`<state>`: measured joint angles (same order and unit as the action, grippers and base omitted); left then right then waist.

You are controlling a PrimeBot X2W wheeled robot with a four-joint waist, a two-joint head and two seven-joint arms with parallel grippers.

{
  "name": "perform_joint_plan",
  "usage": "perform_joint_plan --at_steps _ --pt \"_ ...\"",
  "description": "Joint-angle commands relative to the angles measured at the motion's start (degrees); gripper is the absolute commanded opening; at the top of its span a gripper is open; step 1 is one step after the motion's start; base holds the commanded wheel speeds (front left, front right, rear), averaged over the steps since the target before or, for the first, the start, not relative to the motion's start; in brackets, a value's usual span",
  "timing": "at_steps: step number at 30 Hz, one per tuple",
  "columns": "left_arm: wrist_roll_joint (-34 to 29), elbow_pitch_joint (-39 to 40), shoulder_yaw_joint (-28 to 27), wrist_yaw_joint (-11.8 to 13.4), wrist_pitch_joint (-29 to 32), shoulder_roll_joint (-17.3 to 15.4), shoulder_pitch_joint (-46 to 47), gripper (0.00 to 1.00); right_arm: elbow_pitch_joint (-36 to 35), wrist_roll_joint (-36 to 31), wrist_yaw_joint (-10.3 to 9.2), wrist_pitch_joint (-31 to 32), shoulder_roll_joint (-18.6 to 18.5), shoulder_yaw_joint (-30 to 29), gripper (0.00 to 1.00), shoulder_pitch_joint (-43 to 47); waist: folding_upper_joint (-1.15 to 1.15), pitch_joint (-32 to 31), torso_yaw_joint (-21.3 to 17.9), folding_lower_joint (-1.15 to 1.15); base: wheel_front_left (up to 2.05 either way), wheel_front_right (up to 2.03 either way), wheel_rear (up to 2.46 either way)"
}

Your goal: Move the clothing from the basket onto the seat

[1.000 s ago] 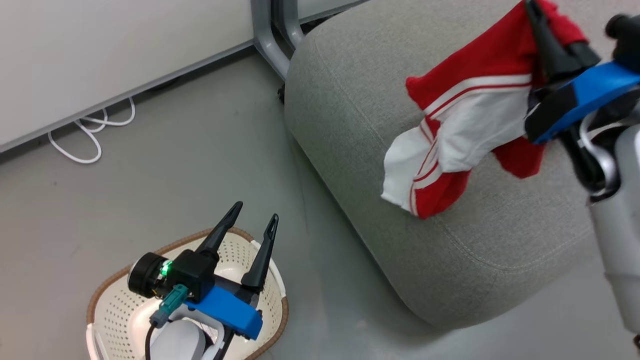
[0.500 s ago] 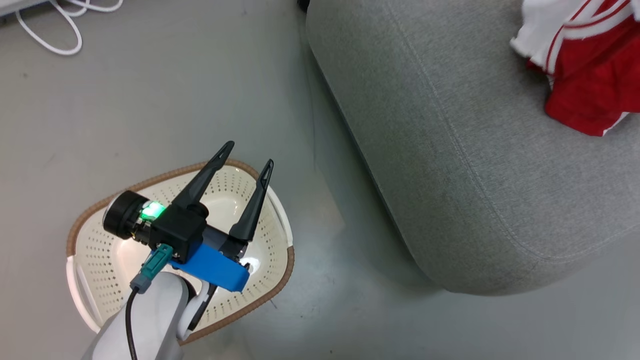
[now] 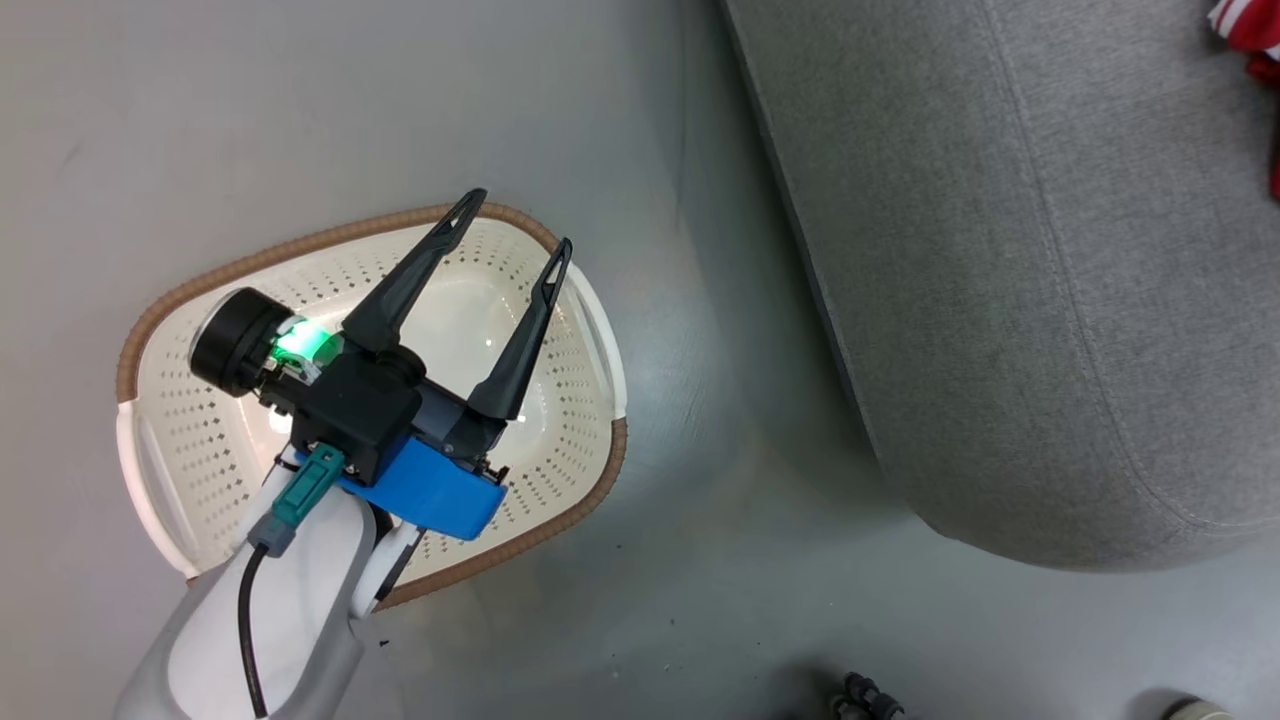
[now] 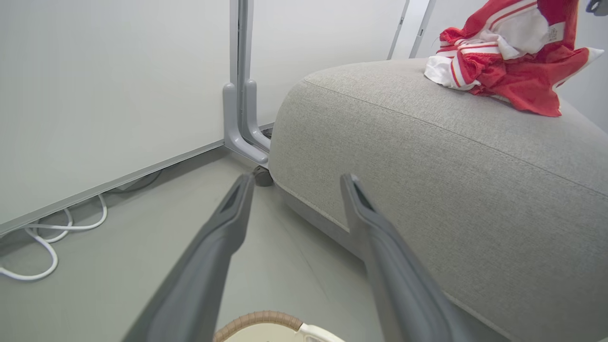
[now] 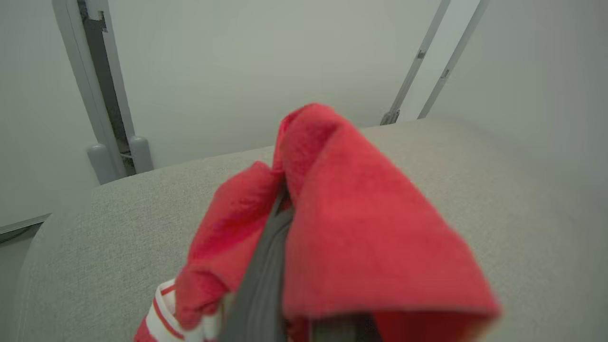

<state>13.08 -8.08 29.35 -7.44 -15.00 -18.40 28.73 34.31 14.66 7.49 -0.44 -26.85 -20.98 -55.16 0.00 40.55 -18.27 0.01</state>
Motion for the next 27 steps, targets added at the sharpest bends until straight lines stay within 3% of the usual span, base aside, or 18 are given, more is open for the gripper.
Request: perform_joint_plan --at_steps 1,12,13,14,15,16,27 --pt "-0.33 0.45 -0.12 -0.06 -0.28 -0.33 1.26 1.00 1.18 0.01 0.01 -0.74 0.76 -0.61 0.00 0.66 0.00 1.17 0.93 -0.01 0.00 0.00 0.00" --pt "-0.54 0.23 -1.19 -0.06 -0.28 0.07 0.50 1.00 8.36 -1.39 0.00 -4.04 -0.18 0.73 0.03 0.49 0.00 1.43 1.96 -0.01 0.00 0.00 0.00" --pt "-0.56 0.12 -1.22 -0.06 -0.28 0.31 0.53 1.00 8.79 -1.33 0.01 -4.29 -0.37 0.89 0.20 0.40 0.00 1.28 2.03 -0.01 0.00 0.00 0.00" --pt "-0.61 0.05 -1.19 -0.06 -0.28 0.49 0.65 1.00 9.23 -1.15 0.01 -4.55 -0.51 0.98 0.44 0.24 0.00 1.15 2.09 -0.01 0.00 0.00 0.00" --pt "-0.64 0.01 -1.16 -0.06 -0.28 0.61 0.77 1.00 9.66 -1.04 0.01 -4.80 -0.67 1.14 0.91 0.10 0.00 1.02 2.15 -0.01 0.00 0.00 0.00" --pt "-0.67 -0.06 -1.10 -0.06 -0.28 0.79 0.82 1.00 10.07 -1.00 0.01 -5.00 -0.83 1.32 1.00 0.05 0.00 0.84 2.19 -0.01 0.00 0.00 0.00" --pt "-0.07 -1.06 -1.13 -0.06 -0.28 1.95 0.54 1.00 13.15 -1.62 0.01 -5.41 -1.53 3.45 1.00 -1.14 0.00 -1.22 2.72 -0.01 0.00 0.00 0.00"
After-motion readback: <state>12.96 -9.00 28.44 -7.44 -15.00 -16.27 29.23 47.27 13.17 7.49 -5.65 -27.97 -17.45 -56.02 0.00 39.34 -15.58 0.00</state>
